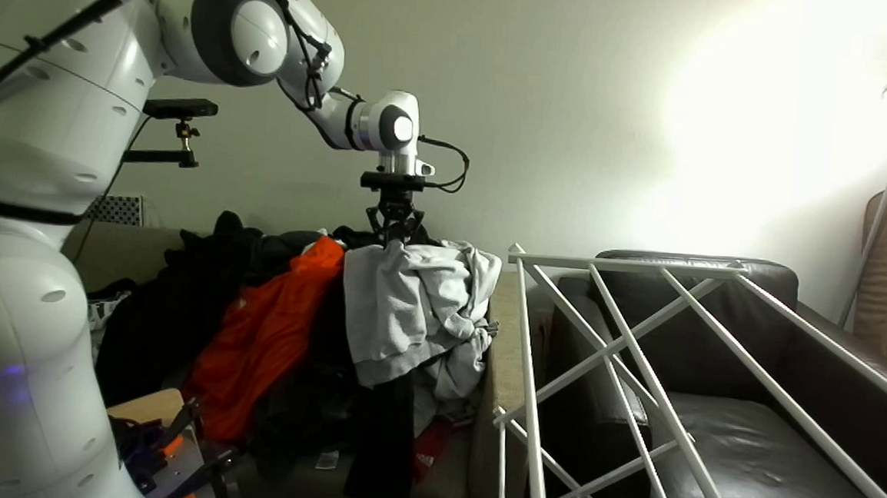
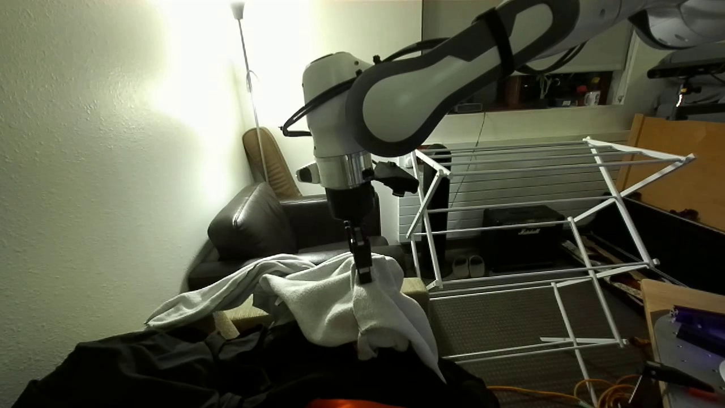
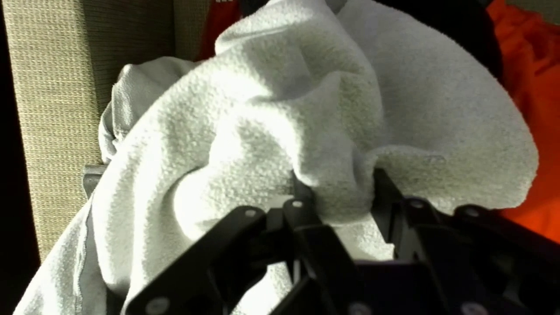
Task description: Put the white jersey on the cloth hanger
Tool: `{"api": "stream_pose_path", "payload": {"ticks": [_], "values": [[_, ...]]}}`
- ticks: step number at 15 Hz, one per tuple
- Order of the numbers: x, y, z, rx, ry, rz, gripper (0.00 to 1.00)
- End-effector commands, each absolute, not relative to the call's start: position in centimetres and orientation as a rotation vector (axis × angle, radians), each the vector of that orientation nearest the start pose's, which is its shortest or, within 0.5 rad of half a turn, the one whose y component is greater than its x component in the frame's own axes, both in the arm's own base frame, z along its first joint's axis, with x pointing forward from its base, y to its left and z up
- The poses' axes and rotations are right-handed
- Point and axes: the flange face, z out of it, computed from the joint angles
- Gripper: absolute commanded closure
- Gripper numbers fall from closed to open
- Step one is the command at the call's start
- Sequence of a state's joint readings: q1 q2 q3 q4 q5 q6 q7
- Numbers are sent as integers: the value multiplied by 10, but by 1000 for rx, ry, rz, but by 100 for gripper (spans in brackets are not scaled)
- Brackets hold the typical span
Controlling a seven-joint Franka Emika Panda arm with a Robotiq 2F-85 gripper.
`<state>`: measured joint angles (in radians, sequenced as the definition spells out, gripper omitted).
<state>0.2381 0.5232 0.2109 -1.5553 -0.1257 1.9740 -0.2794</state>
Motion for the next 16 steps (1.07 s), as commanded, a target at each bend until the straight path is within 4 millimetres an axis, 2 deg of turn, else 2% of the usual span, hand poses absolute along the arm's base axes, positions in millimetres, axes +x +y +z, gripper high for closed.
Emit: {"api": "stream_pose_path", "payload": {"ticks": [1,4,8,10,16], "values": [[618,269,338,-2893,-1200,150,91],[614,268,337,-2899,-1196,162,97],[606,261,346,-2920,-1177,182,94],[602,256,357,-2926,-1173,180,94],[589,228,411,-2962,-1143,120,94]]}}
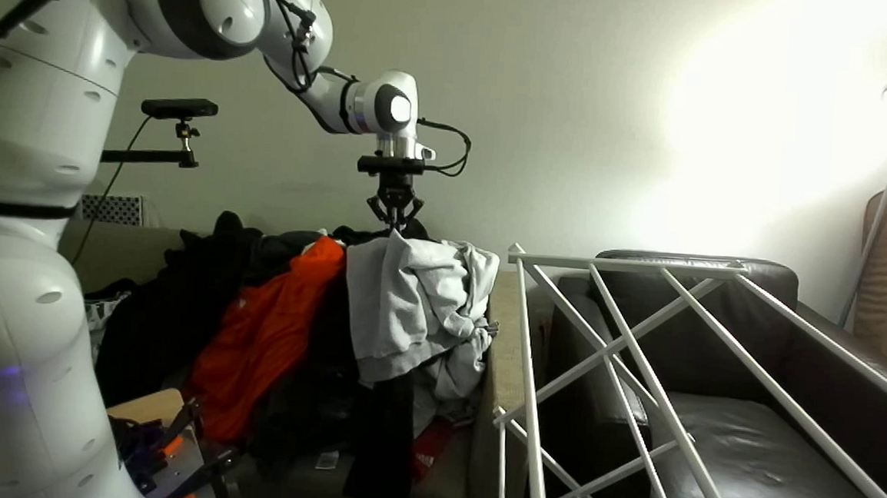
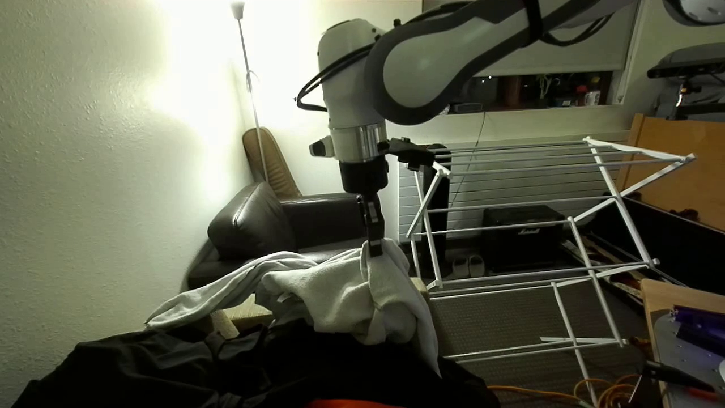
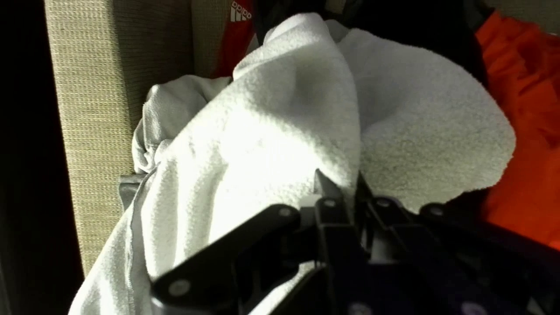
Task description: Put the white jersey on the cloth hanger
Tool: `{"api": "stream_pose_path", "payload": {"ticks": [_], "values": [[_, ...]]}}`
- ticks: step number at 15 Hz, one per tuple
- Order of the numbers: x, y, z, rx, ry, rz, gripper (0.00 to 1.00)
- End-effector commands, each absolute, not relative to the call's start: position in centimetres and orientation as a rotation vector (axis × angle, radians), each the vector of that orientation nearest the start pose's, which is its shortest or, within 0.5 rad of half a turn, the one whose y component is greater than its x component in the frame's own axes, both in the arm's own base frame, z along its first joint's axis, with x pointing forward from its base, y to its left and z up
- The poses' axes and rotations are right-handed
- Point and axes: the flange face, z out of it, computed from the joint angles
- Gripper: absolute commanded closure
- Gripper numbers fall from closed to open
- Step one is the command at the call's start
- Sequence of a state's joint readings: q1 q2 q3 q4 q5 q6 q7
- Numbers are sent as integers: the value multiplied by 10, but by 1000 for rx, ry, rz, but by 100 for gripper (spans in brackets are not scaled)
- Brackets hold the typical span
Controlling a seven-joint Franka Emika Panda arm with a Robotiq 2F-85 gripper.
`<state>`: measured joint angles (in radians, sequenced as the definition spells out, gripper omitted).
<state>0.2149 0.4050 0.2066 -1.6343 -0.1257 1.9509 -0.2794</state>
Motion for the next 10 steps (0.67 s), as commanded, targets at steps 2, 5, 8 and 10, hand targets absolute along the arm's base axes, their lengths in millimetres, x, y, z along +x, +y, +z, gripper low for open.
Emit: {"api": "stream_pose_path", "payload": {"ticks": [2,5,8,10], "values": [[583,217,426,-2977,-1121,102,94],[575,201,445,-2998,-1082,90,94],[569,188,462,-3017,-1034,78,94],[566,180,472,-3026,-999,73,94]]}}
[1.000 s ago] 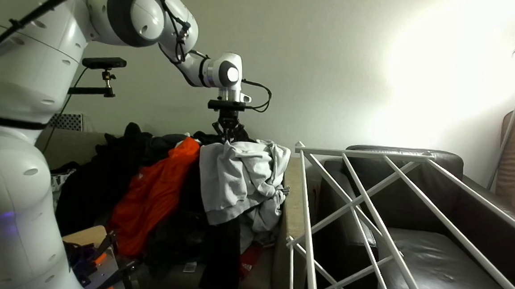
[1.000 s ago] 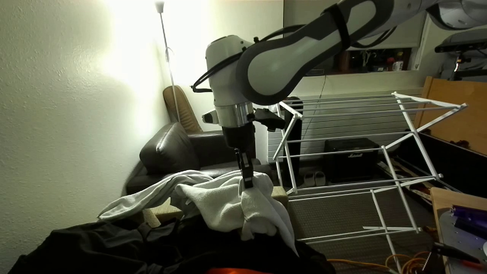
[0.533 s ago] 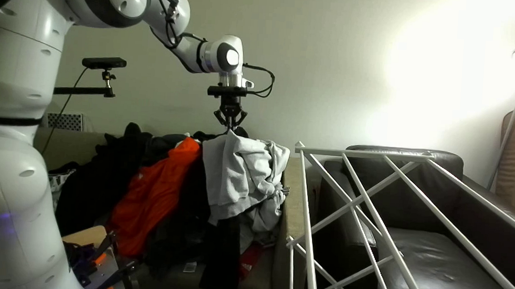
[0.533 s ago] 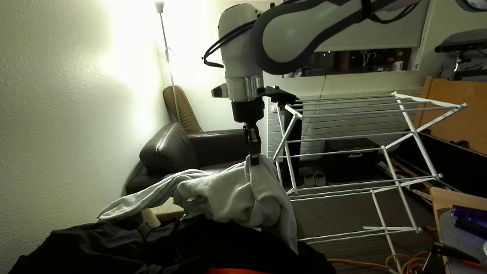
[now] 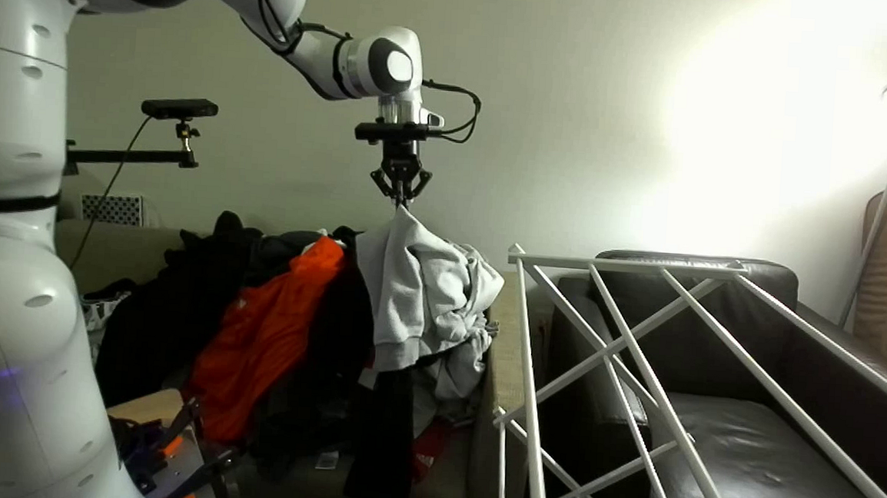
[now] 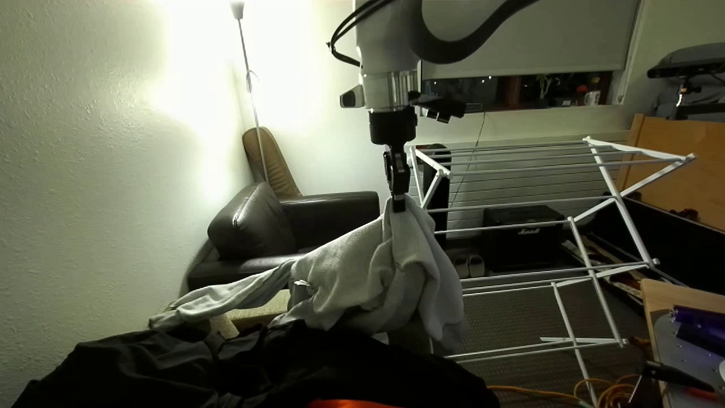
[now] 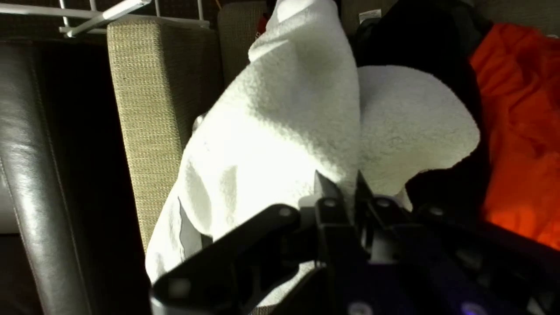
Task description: Put the white jersey on the cloth hanger
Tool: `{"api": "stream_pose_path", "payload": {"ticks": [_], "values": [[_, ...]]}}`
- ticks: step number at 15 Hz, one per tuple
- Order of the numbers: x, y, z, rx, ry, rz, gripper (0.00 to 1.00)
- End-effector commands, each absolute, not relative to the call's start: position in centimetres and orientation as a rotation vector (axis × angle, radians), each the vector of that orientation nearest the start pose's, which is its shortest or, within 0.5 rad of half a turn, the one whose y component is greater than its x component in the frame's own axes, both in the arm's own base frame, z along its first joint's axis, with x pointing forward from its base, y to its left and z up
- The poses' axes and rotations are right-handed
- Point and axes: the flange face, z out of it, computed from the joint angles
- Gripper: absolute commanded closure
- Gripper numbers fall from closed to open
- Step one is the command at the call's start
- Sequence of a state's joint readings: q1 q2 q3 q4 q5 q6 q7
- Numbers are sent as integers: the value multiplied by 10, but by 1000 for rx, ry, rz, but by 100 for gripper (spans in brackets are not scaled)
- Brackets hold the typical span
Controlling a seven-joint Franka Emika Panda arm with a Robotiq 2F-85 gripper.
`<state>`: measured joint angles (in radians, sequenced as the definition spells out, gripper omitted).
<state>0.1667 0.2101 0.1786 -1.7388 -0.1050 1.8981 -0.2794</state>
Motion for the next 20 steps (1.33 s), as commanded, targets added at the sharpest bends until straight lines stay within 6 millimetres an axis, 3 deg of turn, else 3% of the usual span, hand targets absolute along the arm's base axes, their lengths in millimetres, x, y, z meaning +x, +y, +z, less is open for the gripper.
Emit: {"api": "stream_pose_path", "payload": {"ticks": [1,12,20], "values": [[566,175,477,-3033,-978,72,94],[561,132,542,-3089,-830,-6,94],[571,101,580,-3133,-707,-79,94]]}}
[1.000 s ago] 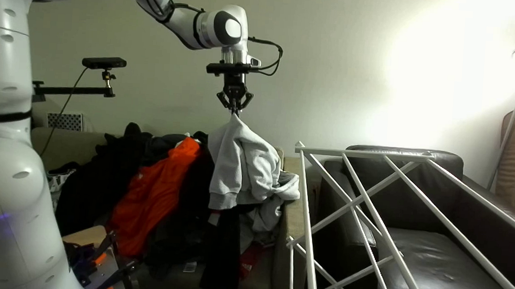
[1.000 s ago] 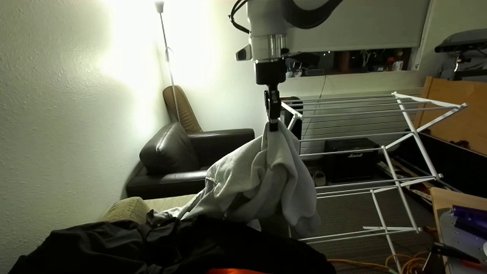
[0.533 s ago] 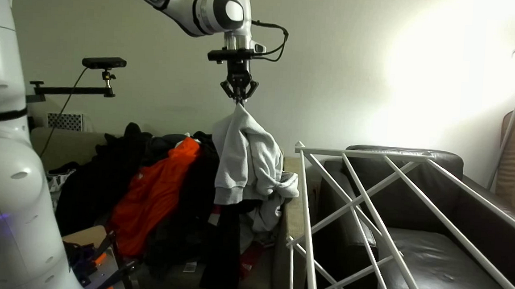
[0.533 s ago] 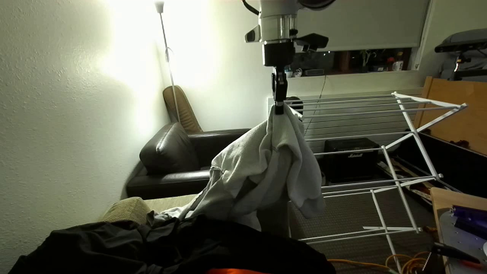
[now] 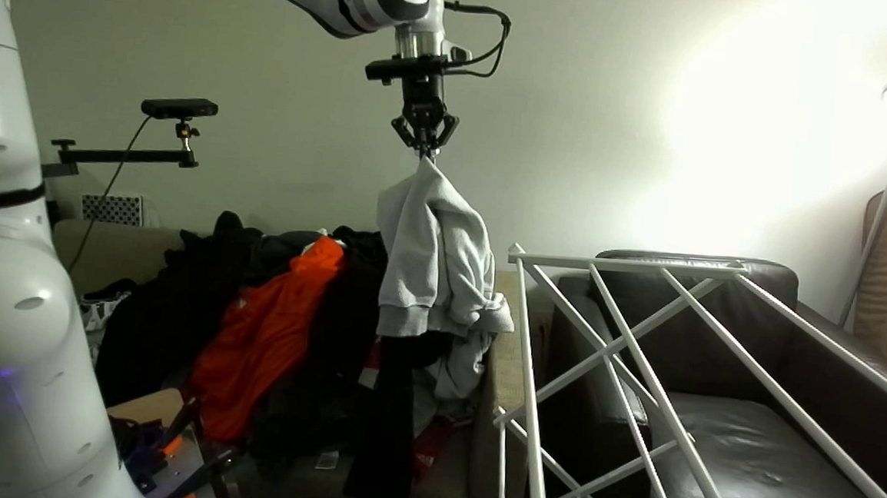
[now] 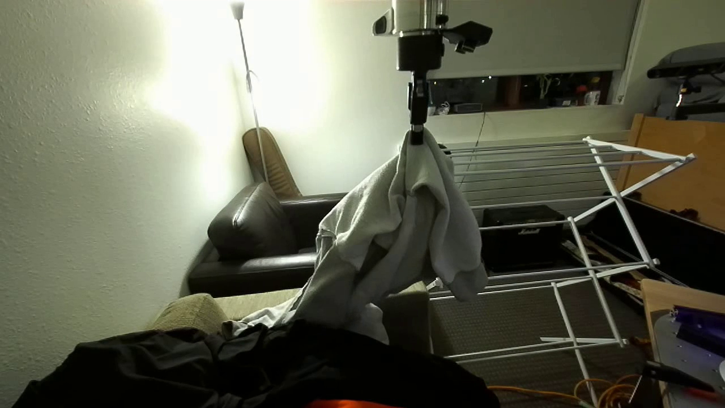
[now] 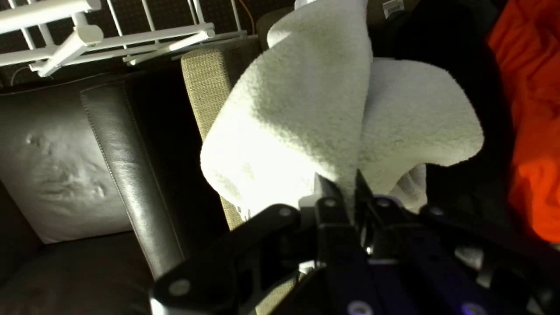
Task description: Put the white jersey on the cloth hanger
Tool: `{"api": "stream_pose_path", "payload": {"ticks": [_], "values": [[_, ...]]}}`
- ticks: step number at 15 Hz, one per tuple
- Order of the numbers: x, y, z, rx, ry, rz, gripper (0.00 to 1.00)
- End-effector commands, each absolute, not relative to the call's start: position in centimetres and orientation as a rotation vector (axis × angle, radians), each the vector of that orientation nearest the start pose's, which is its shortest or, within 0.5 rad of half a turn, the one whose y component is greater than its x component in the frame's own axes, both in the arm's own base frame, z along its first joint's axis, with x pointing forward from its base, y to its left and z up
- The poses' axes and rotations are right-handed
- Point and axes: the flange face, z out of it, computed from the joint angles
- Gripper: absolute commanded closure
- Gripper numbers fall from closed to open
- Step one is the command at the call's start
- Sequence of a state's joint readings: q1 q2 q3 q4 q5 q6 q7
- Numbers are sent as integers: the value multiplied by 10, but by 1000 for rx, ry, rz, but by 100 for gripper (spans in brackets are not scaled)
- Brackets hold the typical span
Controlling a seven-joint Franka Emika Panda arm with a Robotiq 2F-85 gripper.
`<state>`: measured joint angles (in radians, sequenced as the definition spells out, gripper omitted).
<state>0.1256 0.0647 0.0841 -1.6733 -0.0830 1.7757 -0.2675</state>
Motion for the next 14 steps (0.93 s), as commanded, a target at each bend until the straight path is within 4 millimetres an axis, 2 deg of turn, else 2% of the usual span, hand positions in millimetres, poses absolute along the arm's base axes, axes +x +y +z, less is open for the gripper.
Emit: {"api": "stream_pose_path", "payload": {"ticks": [1,14], "values": [[573,96,584,-3138,-688,-86,94],[599,34,611,-3209,-340,-145,94]]}}
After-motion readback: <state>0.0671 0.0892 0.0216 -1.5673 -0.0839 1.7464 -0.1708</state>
